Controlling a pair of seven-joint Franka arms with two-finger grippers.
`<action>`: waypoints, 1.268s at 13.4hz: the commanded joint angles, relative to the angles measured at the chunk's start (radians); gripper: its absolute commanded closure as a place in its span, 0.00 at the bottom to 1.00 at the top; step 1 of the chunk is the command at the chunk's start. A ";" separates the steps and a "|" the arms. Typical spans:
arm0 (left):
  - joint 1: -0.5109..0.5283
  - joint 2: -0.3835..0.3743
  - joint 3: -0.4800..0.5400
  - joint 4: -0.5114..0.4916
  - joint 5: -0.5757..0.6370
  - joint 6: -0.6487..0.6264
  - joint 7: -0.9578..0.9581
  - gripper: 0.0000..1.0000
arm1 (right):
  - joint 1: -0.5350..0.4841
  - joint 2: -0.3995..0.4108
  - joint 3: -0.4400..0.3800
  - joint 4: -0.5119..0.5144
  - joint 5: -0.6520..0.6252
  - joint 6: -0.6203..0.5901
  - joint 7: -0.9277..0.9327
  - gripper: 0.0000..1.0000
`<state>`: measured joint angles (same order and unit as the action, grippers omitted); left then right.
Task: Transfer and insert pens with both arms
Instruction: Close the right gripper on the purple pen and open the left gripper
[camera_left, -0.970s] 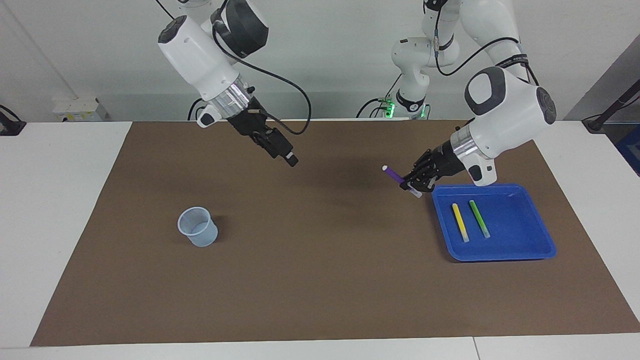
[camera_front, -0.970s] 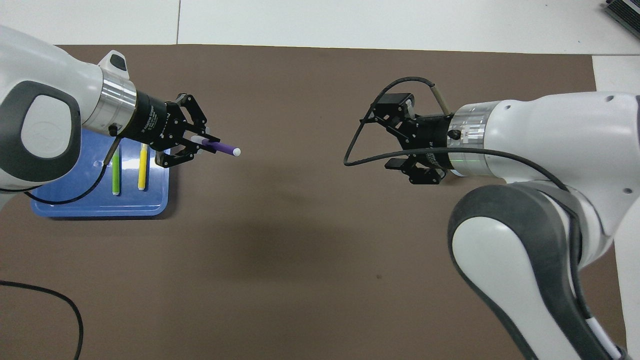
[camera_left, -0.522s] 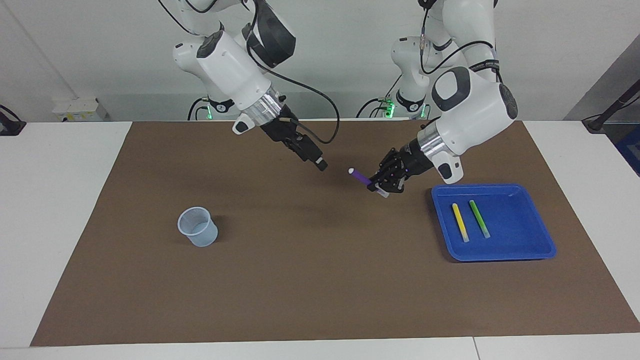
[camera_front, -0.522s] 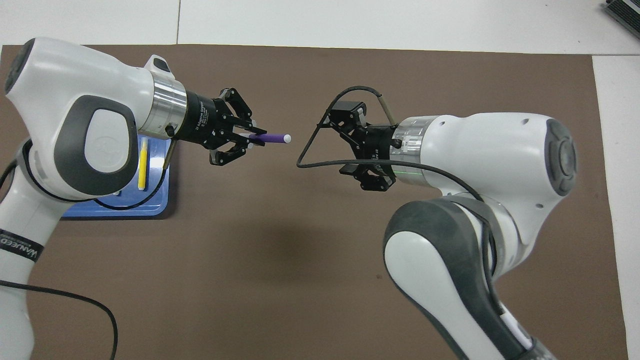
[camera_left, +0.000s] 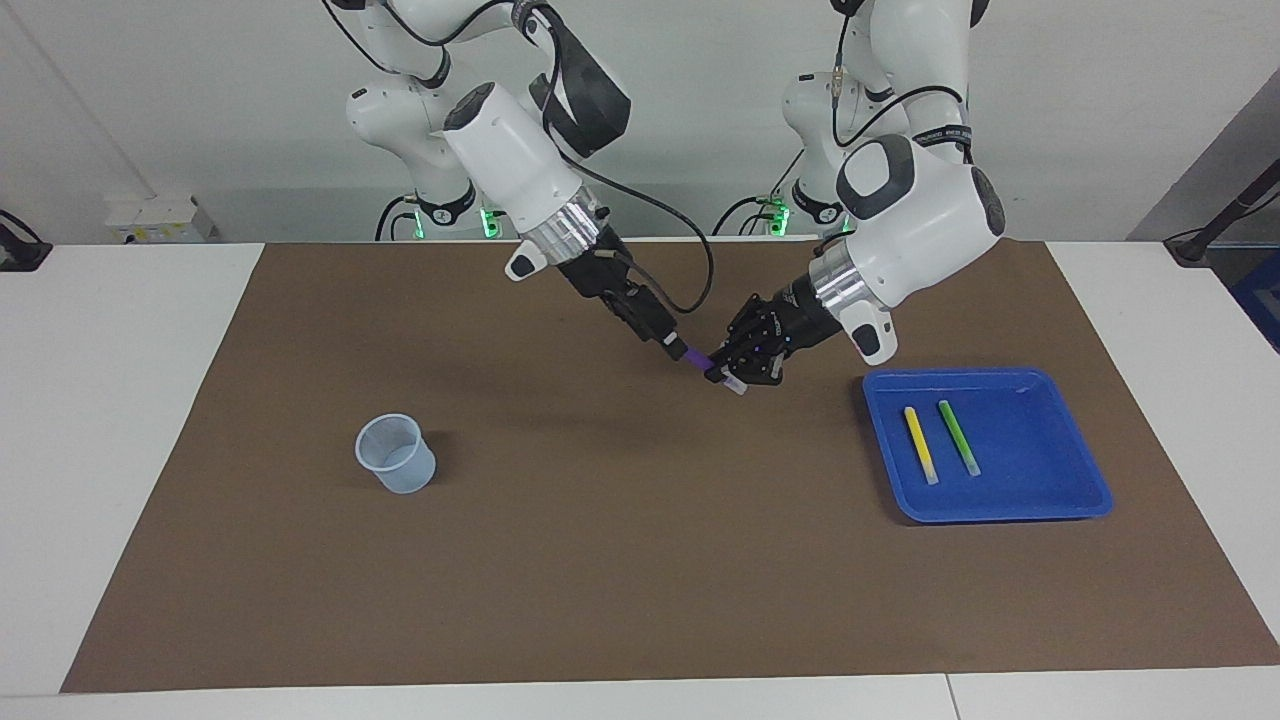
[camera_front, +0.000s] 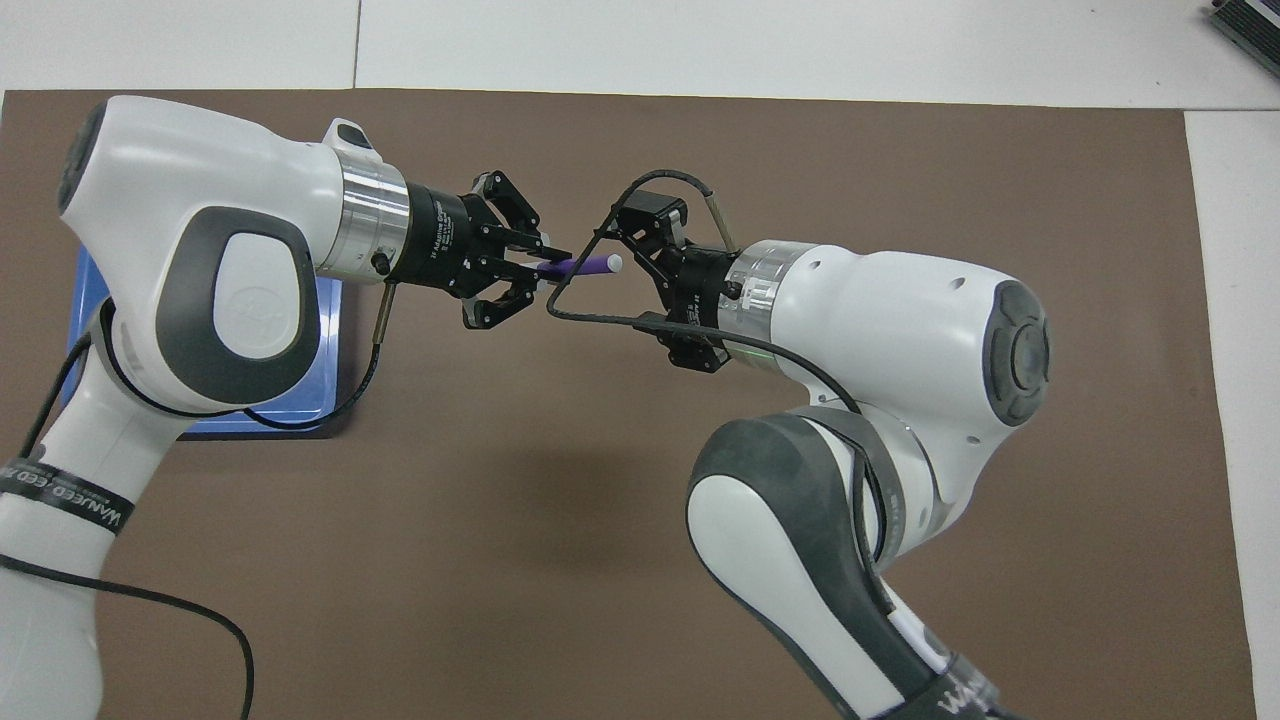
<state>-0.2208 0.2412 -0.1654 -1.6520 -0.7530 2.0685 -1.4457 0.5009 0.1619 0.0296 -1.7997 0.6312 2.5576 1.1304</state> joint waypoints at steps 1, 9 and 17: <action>-0.012 -0.010 0.011 -0.015 -0.020 0.021 -0.010 1.00 | 0.013 0.016 -0.002 0.034 0.030 0.013 0.012 0.00; -0.012 -0.010 0.011 -0.014 -0.029 0.021 -0.010 1.00 | 0.013 0.018 -0.002 0.028 0.032 0.029 0.014 0.46; -0.012 -0.010 0.012 -0.014 -0.029 0.019 -0.012 1.00 | 0.010 0.018 -0.002 0.028 0.032 0.029 0.008 1.00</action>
<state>-0.2210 0.2412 -0.1638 -1.6524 -0.7652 2.0733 -1.4467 0.5086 0.1679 0.0286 -1.7863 0.6440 2.5688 1.1317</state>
